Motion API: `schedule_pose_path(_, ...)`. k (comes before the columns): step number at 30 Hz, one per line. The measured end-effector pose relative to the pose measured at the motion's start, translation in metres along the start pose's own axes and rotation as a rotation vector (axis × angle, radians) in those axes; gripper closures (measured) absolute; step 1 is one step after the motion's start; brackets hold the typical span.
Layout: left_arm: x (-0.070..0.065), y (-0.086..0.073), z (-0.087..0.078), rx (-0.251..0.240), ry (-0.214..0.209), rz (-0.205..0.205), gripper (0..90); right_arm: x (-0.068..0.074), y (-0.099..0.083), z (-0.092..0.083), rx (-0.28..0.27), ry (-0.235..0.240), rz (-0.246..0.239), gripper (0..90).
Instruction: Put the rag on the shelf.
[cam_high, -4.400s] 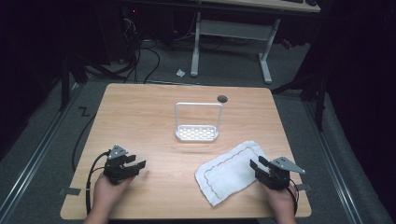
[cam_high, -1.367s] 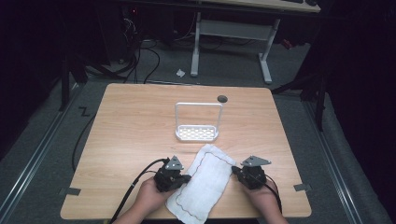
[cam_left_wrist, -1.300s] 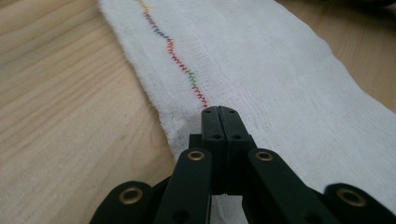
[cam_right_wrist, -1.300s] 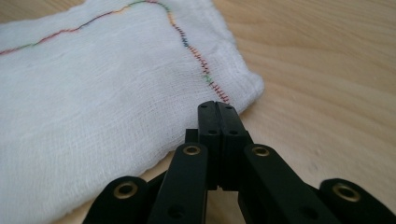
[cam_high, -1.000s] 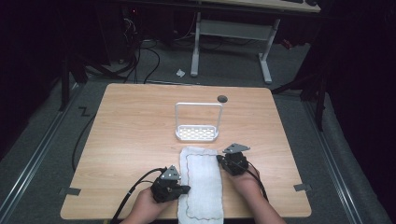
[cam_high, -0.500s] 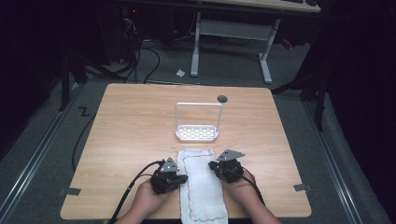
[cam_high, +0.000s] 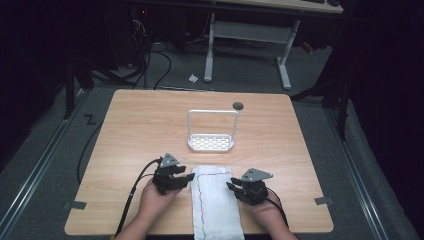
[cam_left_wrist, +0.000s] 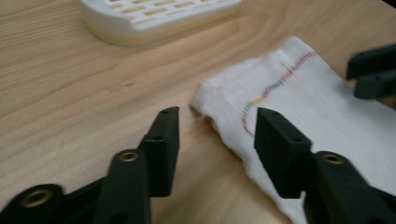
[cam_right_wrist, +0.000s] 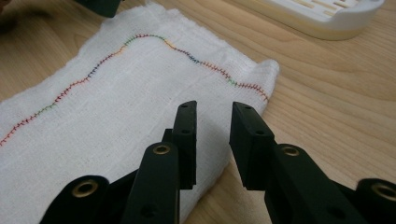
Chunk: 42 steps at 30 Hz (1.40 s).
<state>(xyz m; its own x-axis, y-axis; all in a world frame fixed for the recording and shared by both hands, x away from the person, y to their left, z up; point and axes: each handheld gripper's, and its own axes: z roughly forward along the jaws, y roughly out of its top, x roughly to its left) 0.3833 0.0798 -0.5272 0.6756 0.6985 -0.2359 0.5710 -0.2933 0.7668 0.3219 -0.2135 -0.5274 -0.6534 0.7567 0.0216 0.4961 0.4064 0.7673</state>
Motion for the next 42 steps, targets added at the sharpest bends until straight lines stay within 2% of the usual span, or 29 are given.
schedule_pose_path(2,-0.003,0.005,0.011,0.020,0.042,0.033,40.4,-0.001,-0.002,-0.001,0.001,0.003,0.003,71.7)
schedule_pose_path(4,-0.005,0.006,0.021,0.048,0.079,0.063,39.2,-0.001,-0.002,-0.001,-0.001,0.004,0.001,71.2)
schedule_pose_path(7,-0.009,0.007,0.024,0.046,0.094,0.079,39.5,-0.001,-0.002,-0.002,-0.007,-0.007,-0.008,69.9)
schedule_pose_path(8,-0.010,0.006,0.024,0.050,0.090,0.088,42.6,-0.001,-0.002,-0.003,-0.006,-0.013,-0.011,69.7)
schedule_pose_path(9,-0.013,0.005,0.024,0.050,0.105,0.117,45.6,-0.001,-0.002,-0.003,-0.005,-0.014,-0.012,69.5)
schedule_pose_path(10,-0.016,0.002,0.024,0.042,0.097,0.128,49.1,-0.001,-0.002,-0.002,-0.005,-0.013,-0.011,69.2)
schedule_pose_path(12,-0.018,-0.001,0.023,0.030,0.084,0.130,58.9,-0.002,-0.002,-0.001,-0.004,-0.011,-0.013,69.0)
schedule_pose_path(13,-0.020,-0.002,0.022,0.025,0.082,0.133,60.8,-0.002,-0.002,-0.001,-0.005,-0.012,-0.014,69.0)
schedule_pose_path(17,-0.020,-0.004,0.023,0.022,0.033,0.104,80.5,-0.002,-0.002,-0.001,-0.010,-0.019,-0.007,68.6)
schedule_pose_path(20,-0.019,-0.004,0.023,0.024,0.010,0.088,83.0,-0.002,-0.002,-0.003,-0.019,-0.021,0.000,68.5)
schedule_pose_path(24,-0.012,-0.003,0.023,0.026,-0.035,0.031,83.7,-0.006,-0.001,-0.005,-0.036,-0.025,0.014,67.7)
schedule_pose_path(29,-0.010,-0.004,0.022,0.022,-0.052,0.015,83.8,-0.013,0.004,-0.006,-0.046,-0.038,0.052,61.2)
schedule_pose_path(31,-0.008,-0.005,0.020,0.005,-0.068,0.000,83.8,-0.014,0.007,-0.004,-0.044,-0.047,0.060,59.1)
schedule_pose_path(33,-0.007,-0.006,0.018,-0.008,-0.078,-0.011,83.9,-0.018,0.013,0.000,-0.040,-0.026,0.094,55.8)
schedule_pose_path(37,-0.007,-0.007,0.017,-0.019,-0.080,-0.011,83.9,-0.024,0.017,0.005,-0.019,-0.033,0.105,50.0)
schedule_pose_path(39,-0.007,-0.007,0.017,-0.020,-0.082,-0.012,83.9,-0.029,0.019,0.009,0.004,-0.021,0.120,47.0)
schedule_pose_path(42,-0.007,-0.007,0.017,-0.023,-0.083,-0.013,83.9,-0.034,0.020,0.016,0.012,-0.021,0.134,46.9)
